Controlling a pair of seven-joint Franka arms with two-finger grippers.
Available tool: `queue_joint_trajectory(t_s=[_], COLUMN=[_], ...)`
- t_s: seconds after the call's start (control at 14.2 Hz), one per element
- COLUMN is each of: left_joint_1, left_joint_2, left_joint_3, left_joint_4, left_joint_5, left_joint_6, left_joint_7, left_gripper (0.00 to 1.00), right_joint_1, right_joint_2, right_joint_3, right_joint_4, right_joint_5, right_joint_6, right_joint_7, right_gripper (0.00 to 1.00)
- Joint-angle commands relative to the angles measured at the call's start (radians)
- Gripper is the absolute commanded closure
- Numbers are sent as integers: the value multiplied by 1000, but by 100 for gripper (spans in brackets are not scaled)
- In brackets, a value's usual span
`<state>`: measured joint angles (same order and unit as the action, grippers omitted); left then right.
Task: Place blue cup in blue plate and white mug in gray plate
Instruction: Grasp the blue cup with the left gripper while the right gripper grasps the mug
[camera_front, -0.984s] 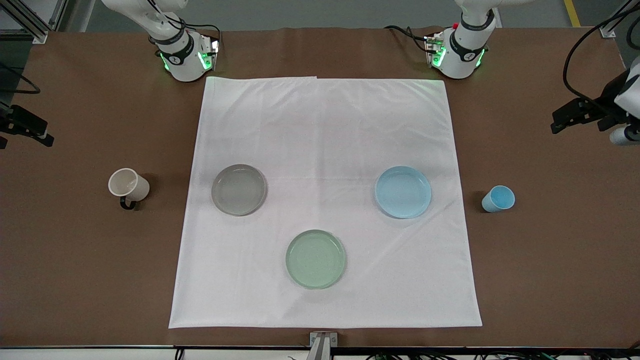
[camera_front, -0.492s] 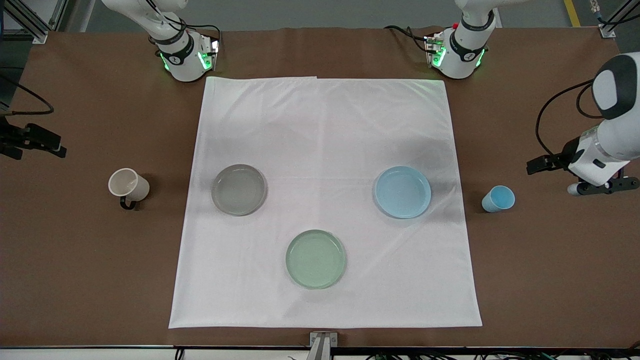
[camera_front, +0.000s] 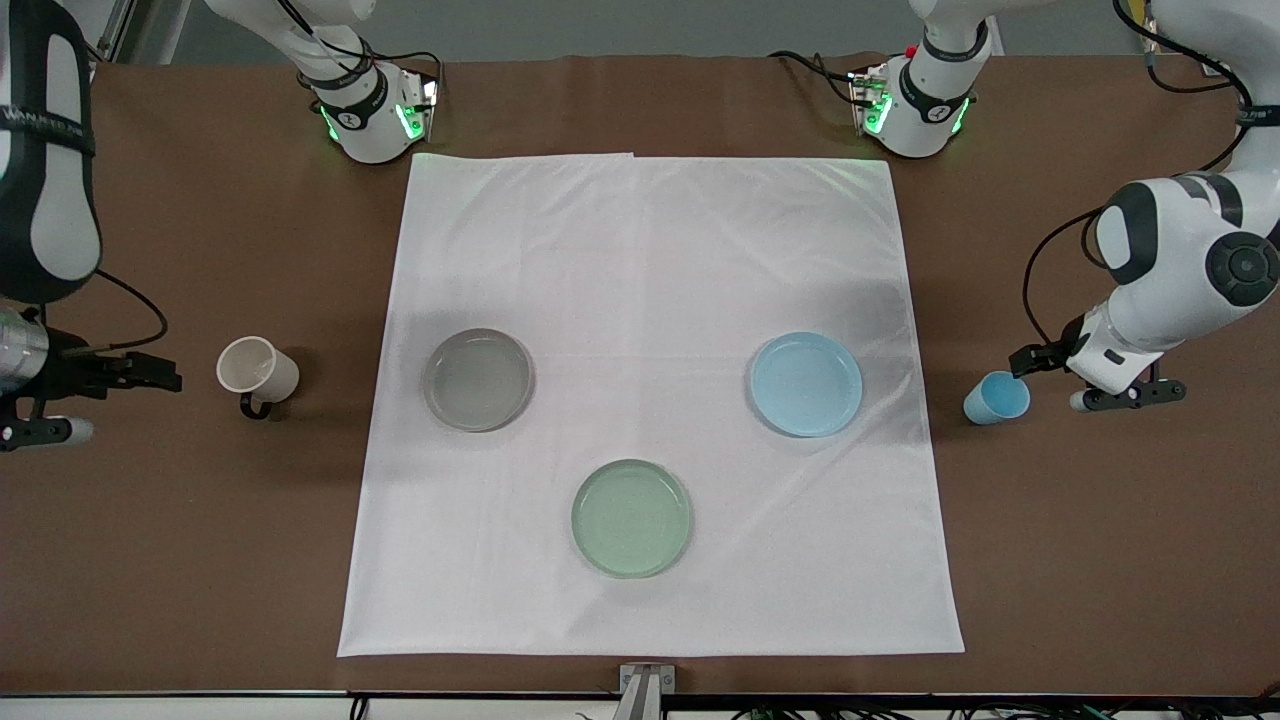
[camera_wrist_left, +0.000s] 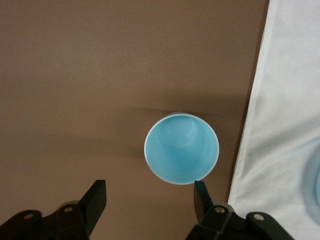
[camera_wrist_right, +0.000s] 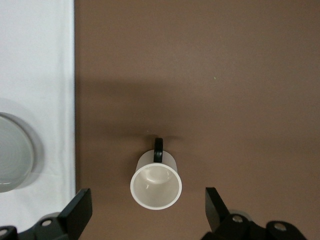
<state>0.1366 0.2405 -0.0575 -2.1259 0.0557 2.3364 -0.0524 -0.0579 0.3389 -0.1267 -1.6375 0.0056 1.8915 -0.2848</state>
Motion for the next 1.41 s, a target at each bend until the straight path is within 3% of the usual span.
queue_joint_trajectory(t_s=[0.0, 0.14, 0.35, 0.49, 0.7, 0.84, 1.12, 1.34], left_joint_1=[6, 15, 15, 14, 6, 4, 3, -29], left_joint_2=[72, 118, 146, 142, 96, 48, 22, 54], left_joint_3=[-2, -4, -4, -4, -13, -66, -244, -311], left_joint_4=[6, 6, 17, 15, 15, 21, 34, 34], left_joint_5=[16, 16, 16, 16, 16, 16, 16, 16], left_joint_6=[85, 153, 161, 159, 133, 63, -23, -23], left_joint_7=[12, 12, 11, 9, 8, -41, -321, -463], left_gripper=[28, 38, 77, 99, 100, 100, 100, 99], right_joint_1=[-22, -23, -27, -26, -25, -26, -26, -26], right_joint_2=[-12, -11, 8, 31, 67, 84, 109, 111], right_joint_3=[13, 13, 15, 15, 15, 15, 16, 16], right_joint_4=[-175, -281, -402, -417, -417, -417, -417, -418], right_joint_5=[-3, -3, -1, 22, 57, 59, 59, 59], right_joint_6=[191, 328, 524, 554, 593, 615, 638, 632], right_joint_7=[-24, -34, -71, -71, -77, -77, -77, -76], right_gripper=[0, 0, 0, 0, 0, 1, 27, 44])
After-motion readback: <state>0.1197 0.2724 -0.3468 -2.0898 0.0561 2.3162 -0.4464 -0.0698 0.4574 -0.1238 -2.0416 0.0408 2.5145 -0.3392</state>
